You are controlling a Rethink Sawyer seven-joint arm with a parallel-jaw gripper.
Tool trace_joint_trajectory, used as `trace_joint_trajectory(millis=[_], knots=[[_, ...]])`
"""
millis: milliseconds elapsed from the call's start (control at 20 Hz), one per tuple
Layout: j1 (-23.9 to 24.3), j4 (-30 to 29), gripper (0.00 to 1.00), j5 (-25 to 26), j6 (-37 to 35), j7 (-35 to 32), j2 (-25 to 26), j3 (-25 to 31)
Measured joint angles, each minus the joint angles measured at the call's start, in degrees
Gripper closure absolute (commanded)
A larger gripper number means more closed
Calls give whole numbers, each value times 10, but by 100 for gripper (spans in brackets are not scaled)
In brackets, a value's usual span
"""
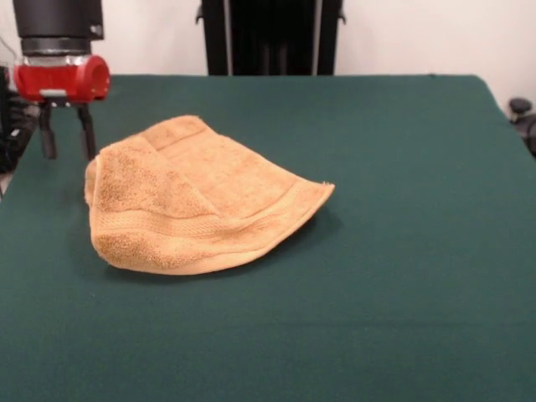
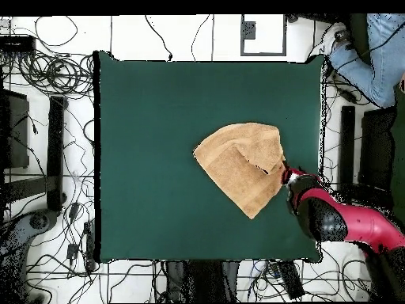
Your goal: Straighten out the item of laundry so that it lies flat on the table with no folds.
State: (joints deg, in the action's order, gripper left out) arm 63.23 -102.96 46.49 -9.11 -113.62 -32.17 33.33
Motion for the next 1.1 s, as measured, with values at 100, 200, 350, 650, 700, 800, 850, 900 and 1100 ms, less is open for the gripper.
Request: trace_joint_trajectory(millis=[100, 200, 350, 650, 700, 800, 850, 900, 1100], knots=[[-3, 0, 0, -4, 0, 0, 10, 0], [-6, 0, 0, -8, 2, 0, 17, 0], [-12, 0, 0, -13, 2, 0, 27, 3], [0, 4, 0, -18, 2, 0, 63, 26], [4, 6, 0, -19, 2, 0, 81, 32], [5, 7, 0, -19, 2, 0, 89, 34], [5, 8, 0, -19, 2, 0, 94, 34], [4, 9, 0, -19, 2, 0, 99, 35], [4, 10, 100, -23, 3, 0, 104, 35]])
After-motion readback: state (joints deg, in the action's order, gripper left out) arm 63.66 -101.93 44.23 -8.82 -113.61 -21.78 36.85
